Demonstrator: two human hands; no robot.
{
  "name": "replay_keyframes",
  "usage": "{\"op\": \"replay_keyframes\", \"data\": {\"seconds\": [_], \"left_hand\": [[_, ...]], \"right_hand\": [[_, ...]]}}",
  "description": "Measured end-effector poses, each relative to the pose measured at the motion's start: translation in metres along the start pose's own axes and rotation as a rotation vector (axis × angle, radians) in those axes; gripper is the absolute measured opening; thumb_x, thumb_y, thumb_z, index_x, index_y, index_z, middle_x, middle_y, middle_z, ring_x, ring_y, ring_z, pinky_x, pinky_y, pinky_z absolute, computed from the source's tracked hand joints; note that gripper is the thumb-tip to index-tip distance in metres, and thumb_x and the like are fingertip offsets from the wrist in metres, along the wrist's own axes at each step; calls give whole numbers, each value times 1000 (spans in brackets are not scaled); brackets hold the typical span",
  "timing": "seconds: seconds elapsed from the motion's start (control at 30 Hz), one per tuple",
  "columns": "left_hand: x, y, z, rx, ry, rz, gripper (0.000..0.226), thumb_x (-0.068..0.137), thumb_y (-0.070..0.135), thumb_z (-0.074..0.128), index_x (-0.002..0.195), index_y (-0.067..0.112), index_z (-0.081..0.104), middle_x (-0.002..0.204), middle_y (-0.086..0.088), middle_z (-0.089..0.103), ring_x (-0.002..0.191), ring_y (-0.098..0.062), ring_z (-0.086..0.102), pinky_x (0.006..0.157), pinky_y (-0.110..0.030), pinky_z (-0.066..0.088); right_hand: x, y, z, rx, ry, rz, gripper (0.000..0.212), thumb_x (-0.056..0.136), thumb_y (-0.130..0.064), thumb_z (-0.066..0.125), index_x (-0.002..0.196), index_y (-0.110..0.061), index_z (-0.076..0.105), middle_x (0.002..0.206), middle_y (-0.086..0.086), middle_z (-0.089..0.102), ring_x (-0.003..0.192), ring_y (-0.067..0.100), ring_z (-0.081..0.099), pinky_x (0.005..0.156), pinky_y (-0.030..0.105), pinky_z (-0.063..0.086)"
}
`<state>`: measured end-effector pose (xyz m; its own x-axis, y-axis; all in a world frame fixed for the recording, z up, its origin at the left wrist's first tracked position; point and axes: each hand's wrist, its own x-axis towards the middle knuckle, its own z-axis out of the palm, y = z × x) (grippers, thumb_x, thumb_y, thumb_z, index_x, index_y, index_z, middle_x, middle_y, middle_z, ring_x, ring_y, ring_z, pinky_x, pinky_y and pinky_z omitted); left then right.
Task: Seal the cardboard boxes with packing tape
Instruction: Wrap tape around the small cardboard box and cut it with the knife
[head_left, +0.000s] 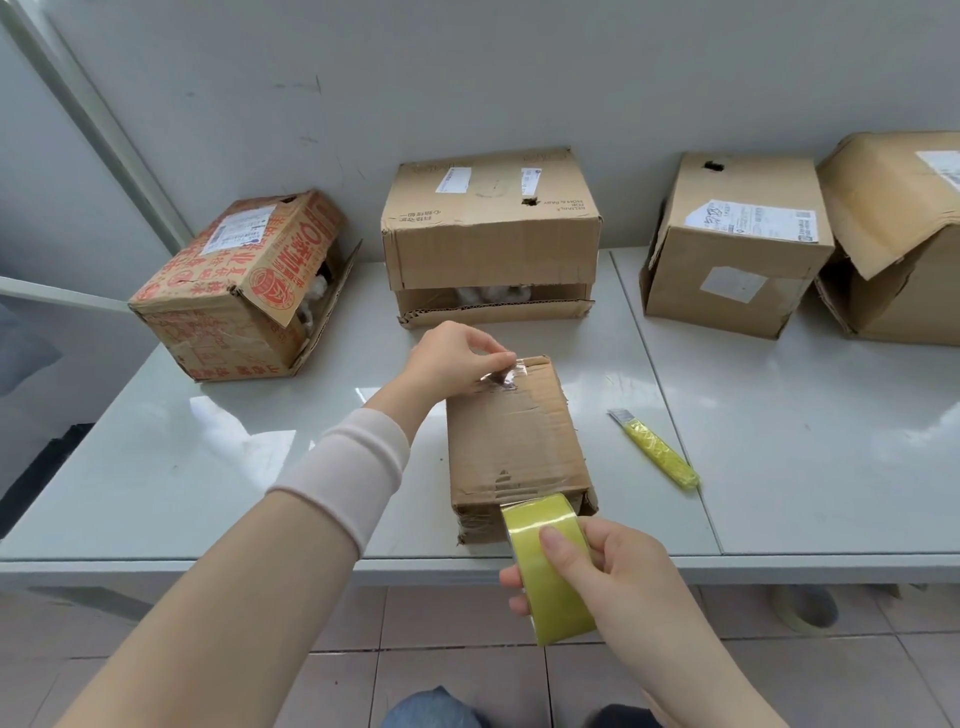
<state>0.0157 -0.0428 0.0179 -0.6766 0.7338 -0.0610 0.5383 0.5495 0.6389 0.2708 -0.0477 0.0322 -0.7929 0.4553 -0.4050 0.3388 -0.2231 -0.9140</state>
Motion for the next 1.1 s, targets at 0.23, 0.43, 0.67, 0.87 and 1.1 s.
{"op": "replay_keyframes", "data": {"seconds": [0.23, 0.43, 0.67, 0.87, 1.1], "left_hand": [[-5, 1, 11, 6, -7, -33, 23, 88, 50, 58, 75, 33, 65, 84, 9, 67, 91, -14, 60, 79, -29, 48], [-6, 15, 11, 344, 123, 42, 41, 96, 47, 44, 131, 29, 54, 144, -3, 46, 136, -27, 34, 106, -40, 29], [-37, 13, 23, 523, -234, 314, 67, 99, 49, 27, 152, 18, -1, 160, -1, -10, 146, -14, -12, 117, -35, -8], [-36, 9, 26, 550, -220, 324, 66, 99, 50, 24, 151, 21, -5, 159, 2, -13, 146, -12, -13, 117, -32, -7], [-35, 9, 26, 550, -209, 330, 65, 100, 49, 23, 152, 21, -4, 159, 1, -12, 146, -12, -12, 118, -33, -6]], "right_hand": [[1, 1, 3, 16, 1, -56, 15, 94, -24, 49, 92, -18, 62, 74, -2, 74, 68, 15, 71, 62, 25, 57], [17, -1, 4, 25, 51, -116, 15, 95, -23, 49, 91, -18, 62, 75, -2, 75, 64, 14, 70, 55, 21, 54], [29, 4, 8, -3, 68, -133, 22, 95, -31, 44, 91, -17, 60, 70, -1, 73, 60, 12, 69, 53, 17, 52], [27, 10, 14, -13, 167, -149, 29, 96, -35, 43, 84, -15, 61, 62, -1, 71, 53, 10, 67, 51, 16, 50], [30, 19, 18, -31, 211, -56, 30, 96, -36, 44, 80, -15, 58, 55, -1, 69, 49, 12, 65, 51, 26, 53]]}}
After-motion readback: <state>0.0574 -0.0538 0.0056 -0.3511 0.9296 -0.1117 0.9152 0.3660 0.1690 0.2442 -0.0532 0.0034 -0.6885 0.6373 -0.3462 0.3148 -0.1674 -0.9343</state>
